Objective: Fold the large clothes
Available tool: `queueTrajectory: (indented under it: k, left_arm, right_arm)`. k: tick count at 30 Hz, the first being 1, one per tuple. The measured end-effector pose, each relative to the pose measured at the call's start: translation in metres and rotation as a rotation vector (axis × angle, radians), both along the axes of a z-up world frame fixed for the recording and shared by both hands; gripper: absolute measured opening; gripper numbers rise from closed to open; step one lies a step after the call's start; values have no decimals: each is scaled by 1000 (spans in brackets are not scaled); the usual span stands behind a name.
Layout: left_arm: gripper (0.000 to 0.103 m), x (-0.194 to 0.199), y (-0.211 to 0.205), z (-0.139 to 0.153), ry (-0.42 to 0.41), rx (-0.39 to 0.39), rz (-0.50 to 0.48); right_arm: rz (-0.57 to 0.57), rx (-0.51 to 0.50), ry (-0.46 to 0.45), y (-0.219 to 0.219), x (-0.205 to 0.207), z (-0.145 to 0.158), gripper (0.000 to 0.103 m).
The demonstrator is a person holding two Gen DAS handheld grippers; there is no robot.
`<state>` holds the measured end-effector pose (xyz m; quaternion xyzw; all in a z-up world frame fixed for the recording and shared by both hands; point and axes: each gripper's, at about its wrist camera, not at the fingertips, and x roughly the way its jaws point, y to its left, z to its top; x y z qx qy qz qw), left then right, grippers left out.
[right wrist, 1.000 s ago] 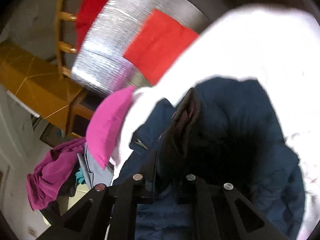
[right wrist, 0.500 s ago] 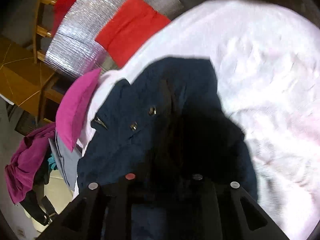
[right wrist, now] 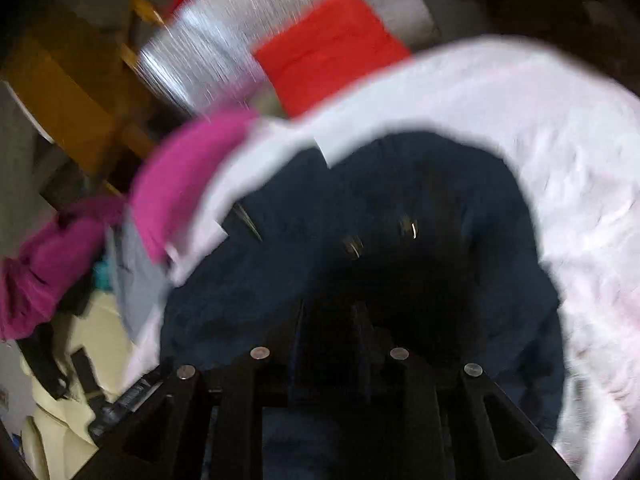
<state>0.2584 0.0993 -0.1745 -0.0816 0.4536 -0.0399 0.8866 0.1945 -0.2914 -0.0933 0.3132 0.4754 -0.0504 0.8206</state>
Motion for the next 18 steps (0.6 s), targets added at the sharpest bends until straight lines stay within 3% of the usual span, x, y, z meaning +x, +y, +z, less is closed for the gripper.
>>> queueTrajectory:
  k: [4,8,10,18]
  left_arm:
    - [93,4,7,-11,69,-57,4]
    - [103,3,-5,-17,65,29,-17]
    - [103,2,-11,-19,63,72,-22]
    - [103,-3,-15,-23,64,82,-28]
  right_arm:
    - [-38,101,-15,-12,-4,-24,21]
    - [-2,75,-14,-6,0,-24,20]
    - [3,67,-17,-4,1,-24,21]
    - [9,31,-21,-3,-3,-23,21]
